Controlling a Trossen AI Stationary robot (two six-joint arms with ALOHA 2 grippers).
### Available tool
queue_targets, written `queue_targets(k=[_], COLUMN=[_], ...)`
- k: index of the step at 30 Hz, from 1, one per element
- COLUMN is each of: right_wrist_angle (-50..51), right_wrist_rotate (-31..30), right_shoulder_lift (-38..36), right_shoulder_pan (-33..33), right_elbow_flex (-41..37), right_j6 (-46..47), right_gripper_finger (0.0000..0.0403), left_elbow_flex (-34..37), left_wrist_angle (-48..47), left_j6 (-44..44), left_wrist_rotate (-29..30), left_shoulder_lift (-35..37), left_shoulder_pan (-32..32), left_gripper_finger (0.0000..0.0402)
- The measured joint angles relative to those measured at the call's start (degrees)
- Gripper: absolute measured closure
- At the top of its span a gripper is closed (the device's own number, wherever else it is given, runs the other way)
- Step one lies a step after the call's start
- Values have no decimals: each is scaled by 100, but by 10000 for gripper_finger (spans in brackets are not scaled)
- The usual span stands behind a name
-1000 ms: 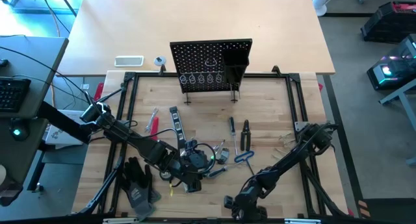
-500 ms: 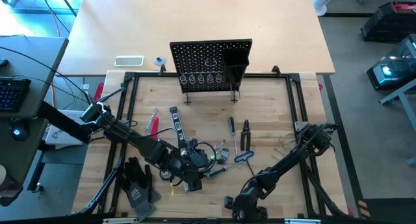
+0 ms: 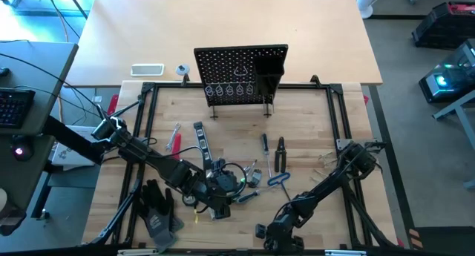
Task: Hang tools onto peg board
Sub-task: Put the socket wrench into the pegboard bin
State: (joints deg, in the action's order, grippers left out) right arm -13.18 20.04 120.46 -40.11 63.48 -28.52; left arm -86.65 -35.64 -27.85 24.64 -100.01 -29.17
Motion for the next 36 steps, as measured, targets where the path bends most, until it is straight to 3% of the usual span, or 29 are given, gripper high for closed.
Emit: queue_targets(k=[19, 36], right_wrist_angle=[122, 1378], right_wrist_rotate=[-713, -2137], right_shoulder_lift=[-171, -1574], right_shoulder_pan=[-10, -3], right_elbow_flex=[-18, -24], right_j6=[522, 858], right_gripper_finger=[329, 329], left_elbow_flex=[0, 0], left_wrist_angle=[-9, -642], left_j6=[146, 260], left_wrist_rotate=[-2, -7], left_shoulder_lift=[0, 4], left_shoulder_pan=[0, 28], left_gripper_finger=[223, 223])
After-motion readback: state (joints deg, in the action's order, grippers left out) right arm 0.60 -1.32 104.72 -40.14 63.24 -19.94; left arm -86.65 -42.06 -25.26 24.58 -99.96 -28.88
